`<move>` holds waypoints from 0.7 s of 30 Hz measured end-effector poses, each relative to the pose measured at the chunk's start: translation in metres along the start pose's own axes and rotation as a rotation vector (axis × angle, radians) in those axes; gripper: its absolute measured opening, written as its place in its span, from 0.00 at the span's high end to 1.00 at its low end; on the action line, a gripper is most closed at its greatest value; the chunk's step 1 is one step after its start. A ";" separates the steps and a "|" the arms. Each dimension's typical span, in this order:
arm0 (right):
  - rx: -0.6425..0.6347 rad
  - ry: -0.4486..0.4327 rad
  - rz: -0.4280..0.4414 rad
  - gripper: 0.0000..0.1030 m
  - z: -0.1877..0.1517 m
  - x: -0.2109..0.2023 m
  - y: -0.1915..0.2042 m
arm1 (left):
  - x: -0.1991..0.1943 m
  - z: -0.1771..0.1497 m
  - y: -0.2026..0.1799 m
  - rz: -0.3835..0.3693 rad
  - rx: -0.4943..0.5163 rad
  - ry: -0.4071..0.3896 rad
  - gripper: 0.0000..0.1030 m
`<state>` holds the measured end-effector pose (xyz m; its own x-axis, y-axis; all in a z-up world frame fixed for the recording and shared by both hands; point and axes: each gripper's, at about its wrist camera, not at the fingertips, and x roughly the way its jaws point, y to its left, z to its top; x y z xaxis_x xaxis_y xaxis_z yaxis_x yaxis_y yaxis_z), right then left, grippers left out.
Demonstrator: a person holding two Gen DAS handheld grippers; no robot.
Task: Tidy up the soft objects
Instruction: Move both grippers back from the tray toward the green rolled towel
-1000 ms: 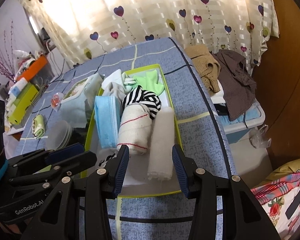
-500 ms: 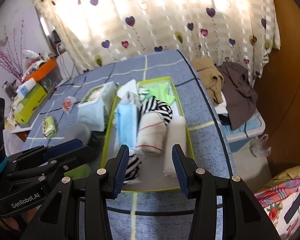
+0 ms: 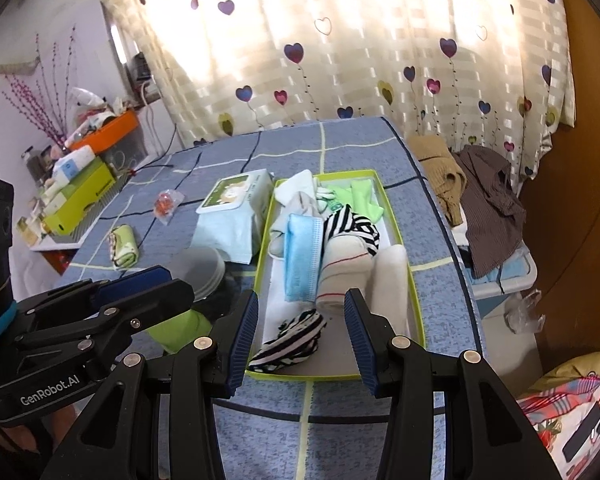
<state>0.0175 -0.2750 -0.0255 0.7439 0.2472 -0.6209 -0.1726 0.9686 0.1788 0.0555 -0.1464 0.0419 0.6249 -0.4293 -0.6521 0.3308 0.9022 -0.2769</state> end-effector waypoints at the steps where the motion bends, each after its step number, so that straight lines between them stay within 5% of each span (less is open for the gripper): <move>1: -0.002 -0.001 0.000 0.57 0.000 -0.001 0.001 | -0.002 0.000 0.001 0.001 0.000 -0.005 0.66; 21: -0.074 -0.020 0.068 0.56 0.018 0.009 0.051 | -0.034 -0.004 0.073 0.085 -0.124 -0.064 0.66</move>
<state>0.0268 -0.2240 -0.0085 0.7417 0.3126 -0.5935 -0.2698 0.9491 0.1628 0.0552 -0.0656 0.0412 0.6922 -0.3495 -0.6314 0.1876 0.9320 -0.3102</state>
